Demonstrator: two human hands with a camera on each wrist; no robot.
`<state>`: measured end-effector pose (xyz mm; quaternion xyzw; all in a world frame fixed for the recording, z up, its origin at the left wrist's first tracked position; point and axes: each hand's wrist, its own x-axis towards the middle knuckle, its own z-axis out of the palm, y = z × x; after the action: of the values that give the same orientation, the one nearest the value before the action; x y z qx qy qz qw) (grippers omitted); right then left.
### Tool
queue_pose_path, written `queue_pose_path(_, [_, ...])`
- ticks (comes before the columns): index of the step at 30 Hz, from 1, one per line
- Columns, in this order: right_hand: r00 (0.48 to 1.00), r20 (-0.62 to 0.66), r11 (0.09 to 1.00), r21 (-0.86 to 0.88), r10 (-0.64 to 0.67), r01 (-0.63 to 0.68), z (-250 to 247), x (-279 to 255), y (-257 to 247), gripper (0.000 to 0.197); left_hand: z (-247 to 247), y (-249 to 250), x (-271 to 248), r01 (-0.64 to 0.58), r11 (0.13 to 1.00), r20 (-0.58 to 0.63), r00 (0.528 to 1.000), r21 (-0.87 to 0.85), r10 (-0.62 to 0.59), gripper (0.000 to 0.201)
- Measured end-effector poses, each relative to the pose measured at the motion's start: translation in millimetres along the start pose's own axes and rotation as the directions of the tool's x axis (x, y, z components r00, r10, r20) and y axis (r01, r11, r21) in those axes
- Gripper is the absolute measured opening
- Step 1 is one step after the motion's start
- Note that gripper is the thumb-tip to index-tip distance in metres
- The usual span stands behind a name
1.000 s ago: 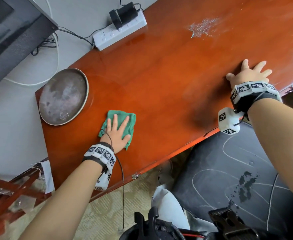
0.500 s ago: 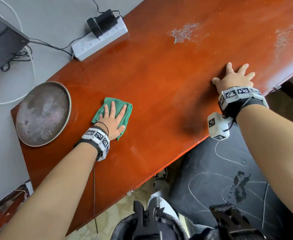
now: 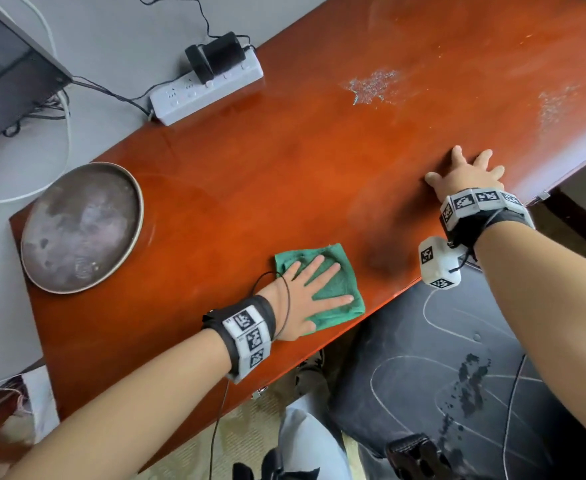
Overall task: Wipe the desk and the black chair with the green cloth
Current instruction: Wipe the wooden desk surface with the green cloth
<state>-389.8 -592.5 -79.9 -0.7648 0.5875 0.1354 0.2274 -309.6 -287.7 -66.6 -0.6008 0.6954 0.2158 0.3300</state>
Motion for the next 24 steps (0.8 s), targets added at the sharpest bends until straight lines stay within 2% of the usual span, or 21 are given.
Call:
queue_pose_path(6, [1.000, 0.006, 1.000, -0.007, 0.005, -0.005, -0.1, 0.6, -1.3, 0.072, 45.1, -27.8, -52.3, 0.103, 0.993, 0.092, 0.991, -0.053, -0.098, 0.083])
queue_pose_path(9, [1.000, 0.003, 1.000, -0.011, 0.008, -0.008, 0.4, 0.5, -1.7, 0.072, 51.6, -24.3, -61.5, 0.123, 0.989, 0.134, 0.985, -0.085, -0.111, 0.084])
queue_pose_path(16, [1.000, -0.002, 1.000, -0.031, 0.002, -0.002, 0.8, 1.6, -3.1, 0.072, 29.2, 9.9, -42.4, 0.078, 0.995, 0.095, 0.993, -0.068, -0.072, 0.071])
queue_pose_path(24, [1.000, -0.014, 0.998, -0.056, -0.027, 0.026, 2.5, 1.3, -2.2, 0.071, -11.6, 27.0, 8.7, 0.152, 0.976, 0.037, 0.988, -0.158, -0.149, 0.070])
